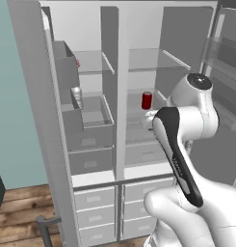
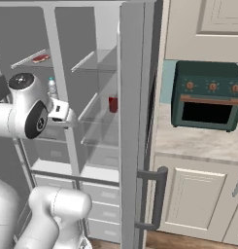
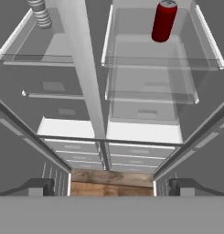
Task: Pick up the frozen steak from the freezer, place it on any shelf in the fridge, and close the fridge and freezer doors when done.
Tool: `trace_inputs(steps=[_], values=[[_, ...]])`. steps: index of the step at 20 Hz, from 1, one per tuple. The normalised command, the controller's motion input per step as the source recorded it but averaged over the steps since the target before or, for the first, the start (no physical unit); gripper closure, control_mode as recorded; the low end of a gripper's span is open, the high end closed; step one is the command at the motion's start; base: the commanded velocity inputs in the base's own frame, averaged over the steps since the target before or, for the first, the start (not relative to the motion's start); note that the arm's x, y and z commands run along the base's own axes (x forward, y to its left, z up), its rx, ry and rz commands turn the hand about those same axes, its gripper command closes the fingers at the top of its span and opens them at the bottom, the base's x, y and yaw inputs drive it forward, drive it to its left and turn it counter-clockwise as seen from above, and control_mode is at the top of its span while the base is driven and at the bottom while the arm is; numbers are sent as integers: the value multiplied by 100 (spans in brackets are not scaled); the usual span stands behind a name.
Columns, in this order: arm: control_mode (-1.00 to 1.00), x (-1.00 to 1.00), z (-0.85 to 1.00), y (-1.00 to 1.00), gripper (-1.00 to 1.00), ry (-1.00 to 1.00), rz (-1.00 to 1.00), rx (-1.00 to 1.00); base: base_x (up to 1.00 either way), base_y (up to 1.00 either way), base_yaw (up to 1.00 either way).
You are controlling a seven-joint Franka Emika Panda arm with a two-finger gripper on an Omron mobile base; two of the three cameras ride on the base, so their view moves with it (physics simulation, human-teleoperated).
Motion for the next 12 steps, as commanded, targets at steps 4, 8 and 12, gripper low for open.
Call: trace_inputs(steps=[4, 8, 12], values=[[100, 0, 0, 0, -100, 0, 0, 0, 0, 59, 0], [100, 0, 0, 0, -100, 0, 0, 0, 6, 51, 0], [100, 0, 0, 0, -100, 0, 0, 0, 20, 22, 0]])
